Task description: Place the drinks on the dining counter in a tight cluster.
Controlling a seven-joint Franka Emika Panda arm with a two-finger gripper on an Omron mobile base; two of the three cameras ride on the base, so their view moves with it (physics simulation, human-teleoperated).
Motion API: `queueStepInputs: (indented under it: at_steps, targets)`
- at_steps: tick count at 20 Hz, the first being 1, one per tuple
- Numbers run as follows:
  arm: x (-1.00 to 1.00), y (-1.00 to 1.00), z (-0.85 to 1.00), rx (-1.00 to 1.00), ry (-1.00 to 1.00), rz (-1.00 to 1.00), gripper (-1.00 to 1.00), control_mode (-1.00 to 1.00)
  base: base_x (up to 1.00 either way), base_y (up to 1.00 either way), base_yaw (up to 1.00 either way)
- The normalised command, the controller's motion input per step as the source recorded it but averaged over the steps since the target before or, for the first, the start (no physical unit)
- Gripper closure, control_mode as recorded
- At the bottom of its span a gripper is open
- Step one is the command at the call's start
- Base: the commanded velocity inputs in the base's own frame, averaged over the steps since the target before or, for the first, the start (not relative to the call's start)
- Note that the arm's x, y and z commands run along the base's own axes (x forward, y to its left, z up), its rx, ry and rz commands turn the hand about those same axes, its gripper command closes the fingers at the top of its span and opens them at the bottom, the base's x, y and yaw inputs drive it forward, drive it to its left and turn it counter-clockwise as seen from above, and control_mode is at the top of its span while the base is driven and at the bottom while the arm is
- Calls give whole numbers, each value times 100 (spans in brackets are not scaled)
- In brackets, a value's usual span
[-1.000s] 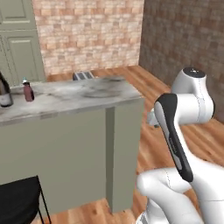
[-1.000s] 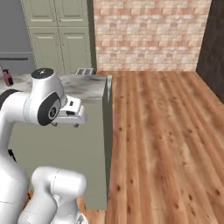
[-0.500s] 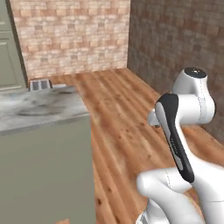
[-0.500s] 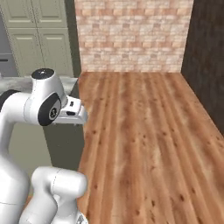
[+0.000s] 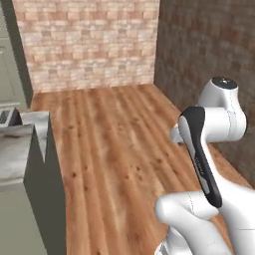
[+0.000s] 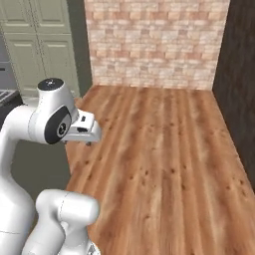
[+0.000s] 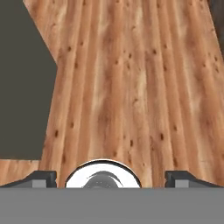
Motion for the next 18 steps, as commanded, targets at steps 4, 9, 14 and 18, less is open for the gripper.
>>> queueStepInputs:
  at_steps: [4, 9, 14, 18]
  targets:
    - [0, 0, 0, 0, 0, 0, -100, 100, 94, -66, 64]
    - [0, 0, 0, 0, 0, 0, -100, 100, 91, -67, 66]
    - [0, 0, 0, 0, 0, 0, -100, 100, 100, -75, 64]
    - [0, 0, 0, 0, 0, 0, -100, 100, 100, -77, 63]
